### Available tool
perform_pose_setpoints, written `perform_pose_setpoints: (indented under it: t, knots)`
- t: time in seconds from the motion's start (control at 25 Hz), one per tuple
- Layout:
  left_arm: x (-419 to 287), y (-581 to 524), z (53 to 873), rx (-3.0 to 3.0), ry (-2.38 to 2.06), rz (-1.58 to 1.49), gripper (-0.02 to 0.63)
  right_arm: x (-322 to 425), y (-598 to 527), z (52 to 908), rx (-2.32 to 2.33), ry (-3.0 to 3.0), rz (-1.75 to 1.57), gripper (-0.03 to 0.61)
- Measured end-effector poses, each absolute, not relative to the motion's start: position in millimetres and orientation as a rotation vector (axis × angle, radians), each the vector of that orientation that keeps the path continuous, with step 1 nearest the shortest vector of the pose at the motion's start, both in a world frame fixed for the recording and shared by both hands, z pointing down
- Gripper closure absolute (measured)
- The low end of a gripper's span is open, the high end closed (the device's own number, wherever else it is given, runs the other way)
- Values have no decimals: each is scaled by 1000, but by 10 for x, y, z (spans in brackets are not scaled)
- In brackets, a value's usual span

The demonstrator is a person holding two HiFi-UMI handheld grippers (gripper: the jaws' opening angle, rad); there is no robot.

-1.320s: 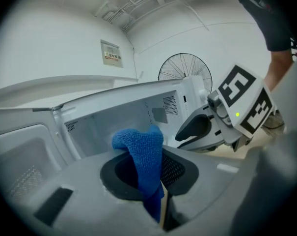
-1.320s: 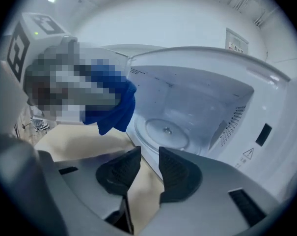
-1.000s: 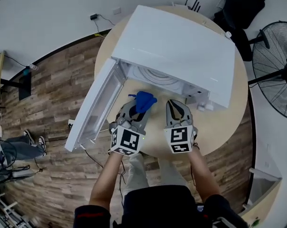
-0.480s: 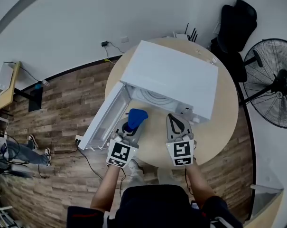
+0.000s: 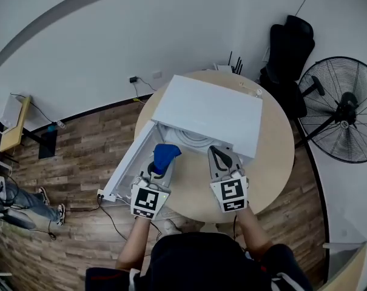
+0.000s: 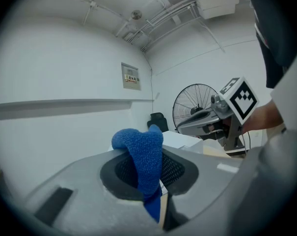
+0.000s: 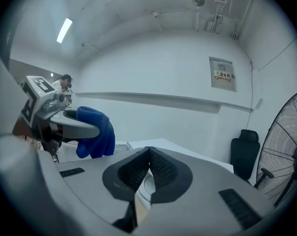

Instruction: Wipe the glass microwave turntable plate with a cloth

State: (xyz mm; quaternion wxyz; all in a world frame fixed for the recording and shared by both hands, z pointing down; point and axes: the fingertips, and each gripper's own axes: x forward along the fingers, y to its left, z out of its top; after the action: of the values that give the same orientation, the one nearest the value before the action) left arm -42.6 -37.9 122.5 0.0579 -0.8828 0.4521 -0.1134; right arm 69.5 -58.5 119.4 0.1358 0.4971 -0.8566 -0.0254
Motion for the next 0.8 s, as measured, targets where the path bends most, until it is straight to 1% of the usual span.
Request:
perform_pose_setpoints:
  t: [0.32, 0.52, 0.8]
  knots:
    - [-486, -251, 836, -2601, 1395, -282, 560, 705, -527, 803, 1467, -2534, -160, 568]
    - [-547, -201, 712, -2580, 1417, -231, 560, 668, -506, 713, 1472, -2555, -199, 568]
    - [-627, -176, 643, -2536, 1432, -237, 560, 630, -510, 691, 1471, -2563, -212, 568]
